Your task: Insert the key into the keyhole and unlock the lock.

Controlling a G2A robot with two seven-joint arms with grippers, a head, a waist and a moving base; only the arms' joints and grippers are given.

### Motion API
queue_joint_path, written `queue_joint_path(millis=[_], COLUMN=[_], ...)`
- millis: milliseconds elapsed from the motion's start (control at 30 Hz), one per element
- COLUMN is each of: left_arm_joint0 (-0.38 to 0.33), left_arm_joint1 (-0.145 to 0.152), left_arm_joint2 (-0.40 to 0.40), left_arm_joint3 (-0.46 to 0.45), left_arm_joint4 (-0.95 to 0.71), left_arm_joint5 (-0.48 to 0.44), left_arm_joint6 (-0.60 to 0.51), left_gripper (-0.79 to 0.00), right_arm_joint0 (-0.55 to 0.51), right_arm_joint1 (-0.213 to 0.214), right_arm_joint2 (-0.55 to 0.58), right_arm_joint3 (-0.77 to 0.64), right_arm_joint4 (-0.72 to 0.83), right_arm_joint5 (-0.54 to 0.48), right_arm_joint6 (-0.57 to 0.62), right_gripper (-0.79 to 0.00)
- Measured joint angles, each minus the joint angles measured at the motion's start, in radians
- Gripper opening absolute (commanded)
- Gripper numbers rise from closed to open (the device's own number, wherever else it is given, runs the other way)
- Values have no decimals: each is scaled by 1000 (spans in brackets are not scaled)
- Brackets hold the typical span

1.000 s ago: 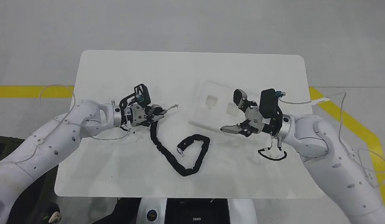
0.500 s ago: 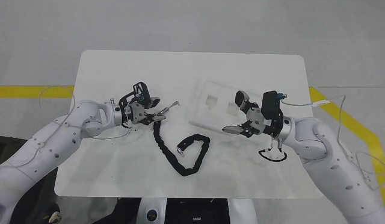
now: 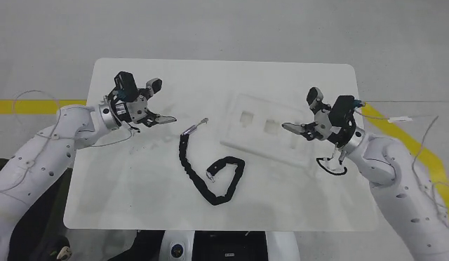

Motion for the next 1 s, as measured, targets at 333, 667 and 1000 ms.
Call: queue_joint_path(millis=[333,667,1000], left_arm_joint0=[-39,-64,-57], left_arm_joint1=[-29,-47,-47], left_arm_joint2=[-57,-116,-129], left_arm_joint3=[90,144,145], left_arm_joint4=[86,140,150], left_arm_joint5=[-34,4,10], left_arm_joint6=[127,174,181], left_gripper=[0,0,-1], right_arm_joint0=[-66,-72,-72], right_arm_joint1=[6,6,6], right_arm_joint2=[132,206,207], right_arm_joint3=[2,-23,-23], right_arm_joint4=[-140,-143,-142], right_arm_joint5=[122,175,174], right_arm_joint6=[-103,-64,-63], right_gripper=[0,0,0])
